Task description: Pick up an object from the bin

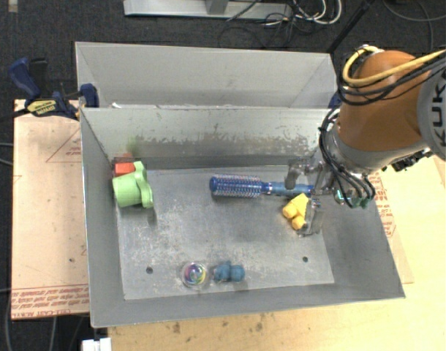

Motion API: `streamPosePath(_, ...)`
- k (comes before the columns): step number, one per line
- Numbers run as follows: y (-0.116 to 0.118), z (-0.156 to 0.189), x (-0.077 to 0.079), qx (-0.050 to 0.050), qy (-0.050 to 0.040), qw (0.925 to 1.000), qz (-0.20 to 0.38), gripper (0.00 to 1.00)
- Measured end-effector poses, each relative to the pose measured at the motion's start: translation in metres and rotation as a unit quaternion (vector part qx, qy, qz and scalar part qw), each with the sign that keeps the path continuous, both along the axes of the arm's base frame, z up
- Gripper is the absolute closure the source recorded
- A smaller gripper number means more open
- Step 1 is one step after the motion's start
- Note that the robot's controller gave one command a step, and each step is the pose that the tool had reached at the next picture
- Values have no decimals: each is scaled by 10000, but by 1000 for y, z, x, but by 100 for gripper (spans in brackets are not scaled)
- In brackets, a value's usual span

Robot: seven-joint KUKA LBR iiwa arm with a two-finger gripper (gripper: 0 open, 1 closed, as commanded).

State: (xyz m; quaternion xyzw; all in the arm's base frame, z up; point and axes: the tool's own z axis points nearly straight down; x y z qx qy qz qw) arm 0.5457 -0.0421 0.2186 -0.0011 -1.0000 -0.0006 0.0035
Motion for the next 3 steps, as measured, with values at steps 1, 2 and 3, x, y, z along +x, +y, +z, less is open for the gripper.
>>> streamPosePath(1, -39, -38, 113, -10, -61, 10000, 46, 0)
streamPosePath(2, -4, -141, 108, 5, -9, 9982, -607, 0)
streamPosePath(3, 36, 1, 88, 1, -93, 9995, -309, 0)
